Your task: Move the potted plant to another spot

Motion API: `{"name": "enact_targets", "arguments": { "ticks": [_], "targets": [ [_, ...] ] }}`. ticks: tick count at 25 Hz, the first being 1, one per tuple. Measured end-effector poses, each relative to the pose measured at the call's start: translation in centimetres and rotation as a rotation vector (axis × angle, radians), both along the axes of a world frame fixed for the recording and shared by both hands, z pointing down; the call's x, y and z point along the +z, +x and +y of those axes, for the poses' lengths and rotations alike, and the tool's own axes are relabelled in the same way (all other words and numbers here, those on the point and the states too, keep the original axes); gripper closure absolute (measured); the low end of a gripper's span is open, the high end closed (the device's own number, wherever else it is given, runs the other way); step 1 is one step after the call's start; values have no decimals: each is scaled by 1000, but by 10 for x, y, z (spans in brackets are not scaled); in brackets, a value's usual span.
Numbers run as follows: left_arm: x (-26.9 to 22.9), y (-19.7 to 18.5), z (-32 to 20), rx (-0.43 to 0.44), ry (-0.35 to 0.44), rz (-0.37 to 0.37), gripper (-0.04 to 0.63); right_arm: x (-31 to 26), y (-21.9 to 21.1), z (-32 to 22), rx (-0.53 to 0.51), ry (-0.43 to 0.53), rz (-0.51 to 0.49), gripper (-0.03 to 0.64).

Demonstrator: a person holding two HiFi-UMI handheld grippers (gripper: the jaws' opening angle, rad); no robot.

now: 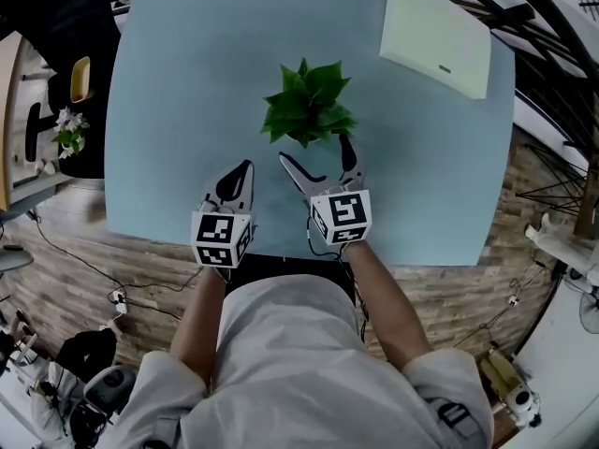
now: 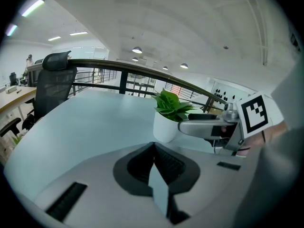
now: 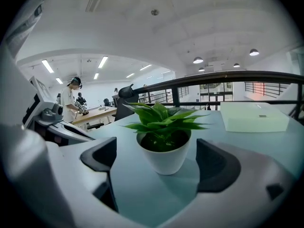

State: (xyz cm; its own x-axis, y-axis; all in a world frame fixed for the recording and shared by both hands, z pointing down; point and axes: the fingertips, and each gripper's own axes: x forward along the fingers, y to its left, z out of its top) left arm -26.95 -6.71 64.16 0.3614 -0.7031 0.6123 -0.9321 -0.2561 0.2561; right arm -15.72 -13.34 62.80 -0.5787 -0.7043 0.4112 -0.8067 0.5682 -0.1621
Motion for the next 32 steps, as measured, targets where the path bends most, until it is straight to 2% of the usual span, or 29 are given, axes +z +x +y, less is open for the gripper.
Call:
{"name": "enact_targets", "arguments": {
  "ticks": [15,25,32],
  "targets": [
    [10,-23,17,-45,-32,-8,583,18,-11,-38,80,9,47,80],
    [11,-40,19,-73,-36,-12,583,28,-14,-55,72,22,120,80],
    [10,-53,19,-96,-38,-19,583,24,-27,-49,10,23,102,80]
  ]
}}
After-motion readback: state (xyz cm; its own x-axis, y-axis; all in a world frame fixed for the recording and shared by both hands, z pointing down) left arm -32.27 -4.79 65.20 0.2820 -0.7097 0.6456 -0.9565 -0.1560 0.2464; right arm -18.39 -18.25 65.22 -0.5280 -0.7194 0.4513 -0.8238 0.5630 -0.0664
